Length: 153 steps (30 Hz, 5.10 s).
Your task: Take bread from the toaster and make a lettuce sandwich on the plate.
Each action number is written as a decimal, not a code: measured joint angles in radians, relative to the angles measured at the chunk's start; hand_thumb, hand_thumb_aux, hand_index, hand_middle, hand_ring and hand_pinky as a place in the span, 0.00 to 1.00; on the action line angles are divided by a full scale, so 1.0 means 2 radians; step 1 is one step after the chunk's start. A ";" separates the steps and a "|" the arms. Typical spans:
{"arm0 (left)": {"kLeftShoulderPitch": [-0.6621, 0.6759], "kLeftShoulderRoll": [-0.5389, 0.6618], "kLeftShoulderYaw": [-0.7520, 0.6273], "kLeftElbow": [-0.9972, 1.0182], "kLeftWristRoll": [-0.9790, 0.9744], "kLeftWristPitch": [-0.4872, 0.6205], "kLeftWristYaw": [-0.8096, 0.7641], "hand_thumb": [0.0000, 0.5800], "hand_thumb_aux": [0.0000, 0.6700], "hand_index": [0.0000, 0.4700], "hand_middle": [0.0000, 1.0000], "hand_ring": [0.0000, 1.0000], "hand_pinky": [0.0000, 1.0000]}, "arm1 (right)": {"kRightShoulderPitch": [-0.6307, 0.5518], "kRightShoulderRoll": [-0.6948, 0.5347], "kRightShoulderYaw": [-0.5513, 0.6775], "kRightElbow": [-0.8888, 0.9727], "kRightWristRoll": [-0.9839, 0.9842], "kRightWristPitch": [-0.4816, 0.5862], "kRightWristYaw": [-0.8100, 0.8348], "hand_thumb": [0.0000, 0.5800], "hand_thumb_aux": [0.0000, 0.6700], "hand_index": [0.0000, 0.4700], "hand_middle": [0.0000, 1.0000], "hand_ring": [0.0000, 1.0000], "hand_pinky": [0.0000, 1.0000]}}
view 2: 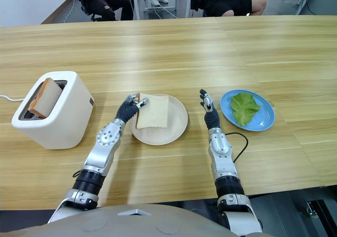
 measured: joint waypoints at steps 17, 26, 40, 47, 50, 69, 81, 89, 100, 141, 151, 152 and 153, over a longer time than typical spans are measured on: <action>0.040 0.107 -0.110 -0.205 0.325 0.054 0.090 0.00 0.00 0.00 0.00 0.00 0.00 | 0.004 0.000 0.001 -0.010 0.000 0.006 0.000 0.00 0.00 0.00 0.00 0.00 0.00; 0.117 0.122 -0.017 -0.456 0.400 0.049 0.168 0.00 0.00 0.00 0.00 0.00 0.00 | 0.007 -0.001 0.002 -0.016 0.000 0.008 0.001 0.00 0.00 0.00 0.00 0.00 0.00; 0.138 0.030 0.044 -0.289 0.081 -0.061 0.121 0.00 0.00 0.00 0.00 0.00 0.00 | -0.019 -0.368 -0.040 -0.171 -0.364 0.084 -0.083 0.00 0.00 0.00 0.00 0.00 0.00; 0.135 0.003 0.065 -0.222 -0.022 -0.062 0.077 0.00 0.00 0.00 0.00 0.00 0.00 | -0.076 -0.394 0.081 0.021 -0.454 0.088 -0.105 0.00 0.00 0.00 0.00 0.00 0.00; 0.127 0.001 0.070 -0.207 -0.038 -0.062 0.069 0.00 0.00 0.00 0.00 0.00 0.00 | -0.108 -0.375 0.125 0.101 -0.469 0.086 -0.124 0.00 0.00 0.00 0.00 0.00 0.00; 0.135 0.010 0.033 -0.207 0.084 -0.090 0.107 0.00 0.00 0.00 0.00 0.00 0.00 | -0.207 -0.342 0.258 0.365 -0.480 0.090 -0.217 0.00 0.00 0.00 0.00 0.00 0.00; 0.144 0.010 0.031 -0.213 0.097 -0.089 0.108 0.00 0.00 0.00 0.00 0.00 0.00 | -0.214 -0.335 0.284 0.365 -0.468 0.092 -0.221 0.88 0.65 0.64 0.00 0.00 0.00; 0.147 0.010 0.031 -0.213 0.097 -0.089 0.107 0.00 0.00 0.00 0.00 0.00 0.00 | -0.214 -0.332 0.298 0.367 -0.462 0.094 -0.222 0.89 0.67 0.65 0.00 0.00 0.00; 0.150 0.010 0.029 -0.213 0.097 -0.090 0.107 0.00 0.00 0.00 0.00 0.00 0.00 | -0.210 -0.335 0.298 0.361 -0.445 0.082 -0.230 1.00 1.00 0.98 1.00 1.00 1.00; 0.109 0.027 0.089 -0.134 0.014 -0.110 0.089 0.00 0.00 0.00 0.00 0.00 0.00 | -0.052 -0.128 0.279 -0.213 -0.418 0.128 -0.077 1.00 1.00 0.98 1.00 1.00 1.00; 0.113 0.027 0.088 -0.134 0.019 -0.111 0.089 0.00 0.00 0.00 0.00 0.00 0.00 | -0.053 -0.141 0.292 -0.109 -0.428 0.107 -0.103 1.00 1.00 0.98 1.00 1.00 1.00; 0.114 0.027 0.088 -0.134 0.019 -0.111 0.089 0.00 0.00 0.00 0.00 0.00 0.00 | -0.050 -0.144 0.292 -0.107 -0.429 0.107 -0.103 1.00 1.00 0.98 1.00 1.00 1.00; 0.114 0.027 0.088 -0.134 0.020 -0.111 0.090 0.00 0.00 0.00 0.00 0.00 0.00 | -0.046 -0.147 0.292 -0.107 -0.430 0.106 -0.104 1.00 1.00 0.98 1.00 1.00 1.00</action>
